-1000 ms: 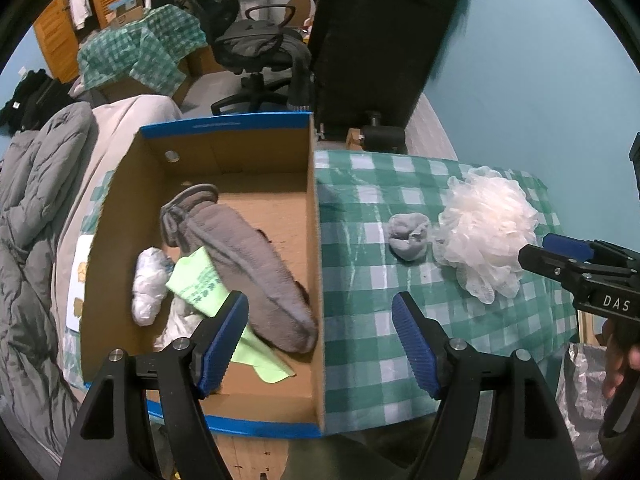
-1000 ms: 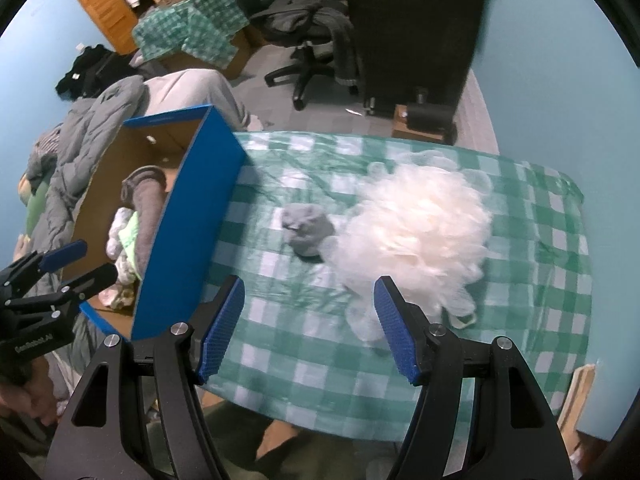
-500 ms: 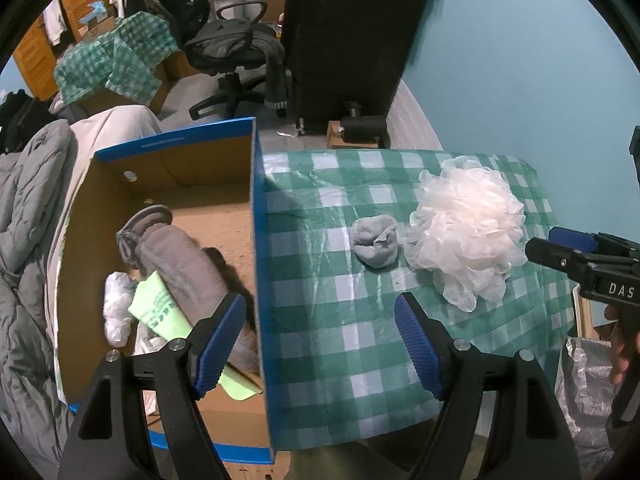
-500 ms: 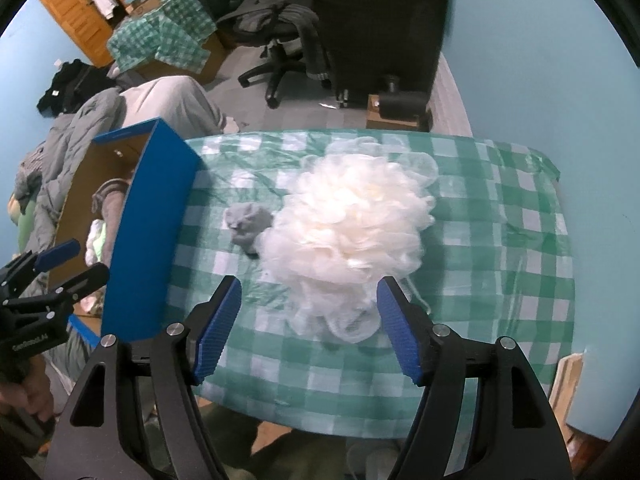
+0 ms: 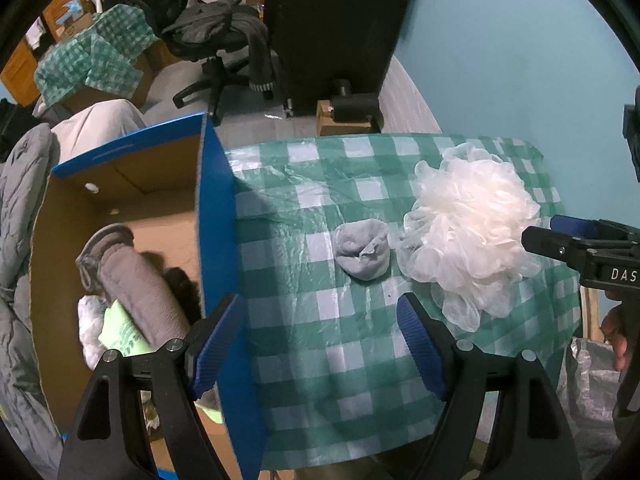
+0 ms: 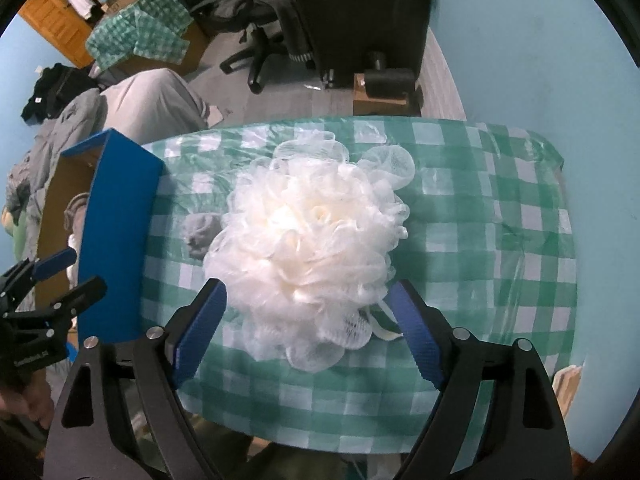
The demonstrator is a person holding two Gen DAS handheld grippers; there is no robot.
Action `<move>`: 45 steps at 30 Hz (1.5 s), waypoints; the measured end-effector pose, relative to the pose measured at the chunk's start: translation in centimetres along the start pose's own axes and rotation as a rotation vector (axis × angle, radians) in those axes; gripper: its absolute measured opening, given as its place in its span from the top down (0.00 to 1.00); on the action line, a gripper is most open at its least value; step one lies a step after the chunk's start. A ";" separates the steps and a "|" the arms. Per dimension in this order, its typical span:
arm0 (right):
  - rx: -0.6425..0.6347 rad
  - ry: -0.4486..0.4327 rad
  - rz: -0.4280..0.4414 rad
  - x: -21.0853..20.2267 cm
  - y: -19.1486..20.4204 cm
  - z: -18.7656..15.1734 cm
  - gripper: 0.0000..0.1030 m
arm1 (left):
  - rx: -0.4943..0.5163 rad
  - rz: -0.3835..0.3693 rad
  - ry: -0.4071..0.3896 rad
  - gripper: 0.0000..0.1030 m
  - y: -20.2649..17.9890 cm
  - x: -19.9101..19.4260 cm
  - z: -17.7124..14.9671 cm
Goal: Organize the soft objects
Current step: 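Move both open tools toward the grey sock and white mesh puff, then close the left tool on the grey sock while the right tool closes on the white puff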
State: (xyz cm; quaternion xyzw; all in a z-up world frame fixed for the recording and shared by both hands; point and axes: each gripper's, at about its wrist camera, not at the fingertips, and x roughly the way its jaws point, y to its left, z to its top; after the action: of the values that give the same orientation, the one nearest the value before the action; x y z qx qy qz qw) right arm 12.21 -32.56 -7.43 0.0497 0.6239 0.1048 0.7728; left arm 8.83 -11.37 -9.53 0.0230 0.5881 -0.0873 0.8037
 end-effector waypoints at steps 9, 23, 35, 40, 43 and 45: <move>0.021 0.053 -0.014 2.9 -0.6 1.7 0.19 | 0.035 0.002 0.064 0.22 -1.1 3.9 1.5; 0.028 0.153 0.013 7.2 -0.1 2.6 0.09 | 0.024 -0.033 0.157 0.22 -1.4 9.2 3.0; 0.041 0.167 0.046 9.9 -0.7 3.1 0.08 | 0.089 -0.019 0.200 0.19 -2.6 11.8 3.5; 0.037 0.184 0.045 10.7 -0.8 2.8 0.08 | 0.102 -0.015 0.199 0.17 -3.0 12.2 3.8; 0.020 0.176 0.017 10.7 -0.5 2.9 0.09 | 0.119 -0.005 0.200 0.17 -3.5 12.4 4.0; 0.003 0.167 0.008 10.4 -0.3 2.7 0.19 | 0.133 0.002 0.198 0.17 -3.8 12.2 3.9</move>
State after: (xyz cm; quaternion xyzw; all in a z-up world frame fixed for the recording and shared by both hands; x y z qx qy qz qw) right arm 16.97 -30.38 -16.81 0.0442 0.6861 0.1108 0.7176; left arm 15.41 -17.01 -19.72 0.0853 0.6576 -0.1228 0.7384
